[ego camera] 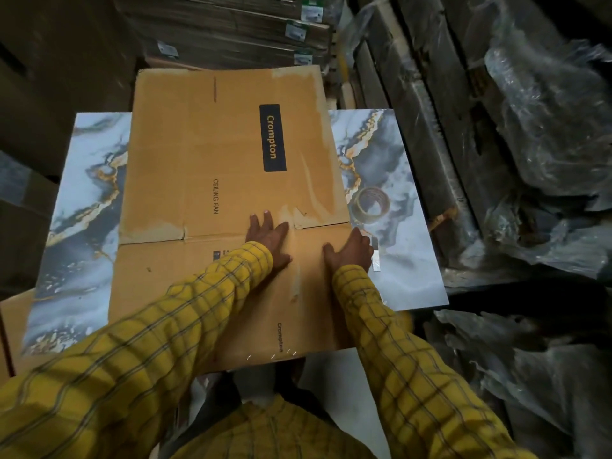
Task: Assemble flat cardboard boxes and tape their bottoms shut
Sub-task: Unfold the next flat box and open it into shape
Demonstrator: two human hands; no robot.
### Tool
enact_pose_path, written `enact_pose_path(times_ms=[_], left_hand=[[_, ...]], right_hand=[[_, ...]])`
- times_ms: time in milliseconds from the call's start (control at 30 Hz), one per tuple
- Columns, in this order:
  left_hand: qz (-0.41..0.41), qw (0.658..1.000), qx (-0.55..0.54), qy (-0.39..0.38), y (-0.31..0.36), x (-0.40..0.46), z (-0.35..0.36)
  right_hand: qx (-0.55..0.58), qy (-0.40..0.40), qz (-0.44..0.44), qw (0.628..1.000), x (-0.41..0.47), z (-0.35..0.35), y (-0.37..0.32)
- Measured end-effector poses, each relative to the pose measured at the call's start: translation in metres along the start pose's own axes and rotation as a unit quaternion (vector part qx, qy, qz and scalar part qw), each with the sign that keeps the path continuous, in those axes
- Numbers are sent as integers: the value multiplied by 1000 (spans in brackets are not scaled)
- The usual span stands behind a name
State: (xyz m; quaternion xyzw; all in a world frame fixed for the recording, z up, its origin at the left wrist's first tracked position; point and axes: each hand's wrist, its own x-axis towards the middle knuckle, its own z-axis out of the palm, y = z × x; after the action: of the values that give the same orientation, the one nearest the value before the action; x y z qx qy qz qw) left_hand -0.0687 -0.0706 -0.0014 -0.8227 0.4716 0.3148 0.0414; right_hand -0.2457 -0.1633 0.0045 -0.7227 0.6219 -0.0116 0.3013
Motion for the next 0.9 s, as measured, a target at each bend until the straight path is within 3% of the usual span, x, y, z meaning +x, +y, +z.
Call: enact_pose_path(times_ms=[100, 200, 300, 367, 500, 567, 633, 700, 800, 900], left_hand=[[33, 994, -101, 8, 18, 5, -15], [11, 976, -219, -2, 39, 7, -33], [-18, 954, -298, -18, 51, 13, -40], [-38, 941, -335, -20, 50, 20, -39], [-5, 903, -429, -18, 42, 6, -53], [6, 901, -433, -30, 31, 0, -56], [8, 921, -390, -16, 18, -2, -60], [14, 951, -308, -3, 11, -1, -68], [41, 999, -34, -9, 7, -7, -85], [34, 983, 182, 5, 10, -16, -92]], right_hand=[[118, 47, 29, 991, -1, -12, -5], [275, 82, 87, 954, -8, -39, -10], [486, -55, 98, 867, -9, -57, -18], [498, -140, 76, 852, -9, -58, -22], [481, -204, 74, 849, -4, -65, -29], [466, -224, 82, 852, -1, -71, -39], [416, -223, 87, 877, 3, -75, -54], [307, -212, 47, 927, 12, -72, -63], [145, -245, -11, 958, 13, -66, -71], [114, -230, -33, 966, 8, -69, -81]])
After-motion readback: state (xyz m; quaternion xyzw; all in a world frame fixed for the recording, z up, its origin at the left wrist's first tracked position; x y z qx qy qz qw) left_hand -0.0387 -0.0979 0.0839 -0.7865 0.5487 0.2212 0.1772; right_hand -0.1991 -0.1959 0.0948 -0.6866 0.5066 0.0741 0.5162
